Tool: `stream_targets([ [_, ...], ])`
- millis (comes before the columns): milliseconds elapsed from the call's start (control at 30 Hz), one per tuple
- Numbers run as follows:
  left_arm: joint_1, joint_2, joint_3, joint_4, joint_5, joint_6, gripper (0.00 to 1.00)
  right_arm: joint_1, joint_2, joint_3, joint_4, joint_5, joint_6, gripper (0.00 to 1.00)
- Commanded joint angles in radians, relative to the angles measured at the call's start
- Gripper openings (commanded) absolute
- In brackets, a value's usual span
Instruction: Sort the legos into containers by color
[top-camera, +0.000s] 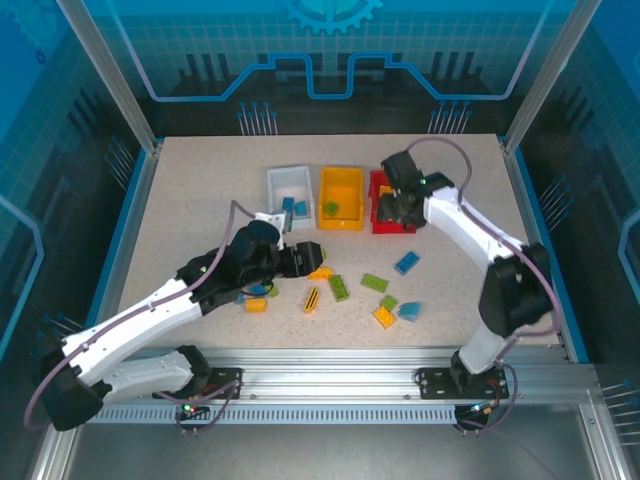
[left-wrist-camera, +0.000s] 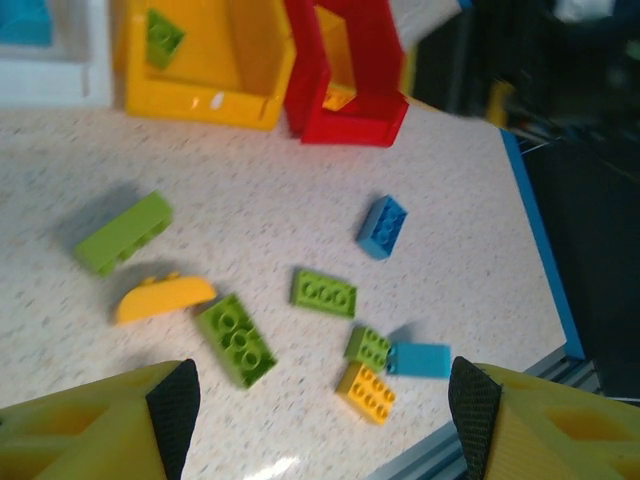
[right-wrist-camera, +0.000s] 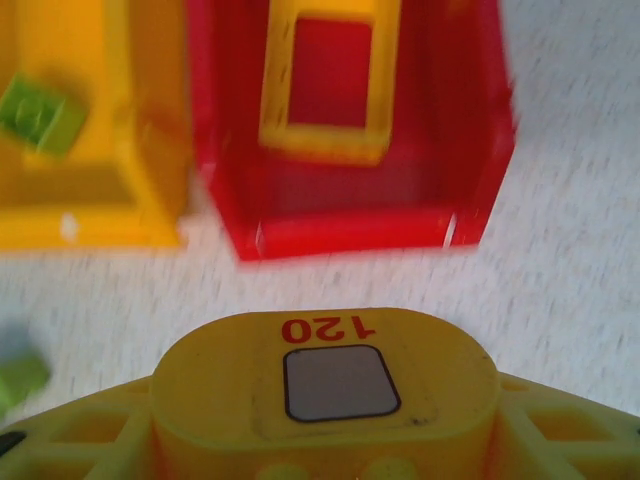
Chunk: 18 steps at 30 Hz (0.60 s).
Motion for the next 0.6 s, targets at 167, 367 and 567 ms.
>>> stream_targets([
  [167, -0.018, 0.142, 0.095, 0.136, 0.038, 0.054, 0.71, -0.060, 0.329, 0.380, -0.129, -0.002, -0.134, 0.54],
  [367, -0.021, 0.144, 0.091, 0.128, 0.034, 0.055, 0.71, -0.076, 0.400, 0.428, -0.143, -0.041, -0.128, 0.67],
  [567, -0.020, 0.122, 0.088, 0.080, 0.010, 0.068, 0.72, -0.074, 0.348, 0.412, -0.136, -0.062, -0.124, 0.76],
])
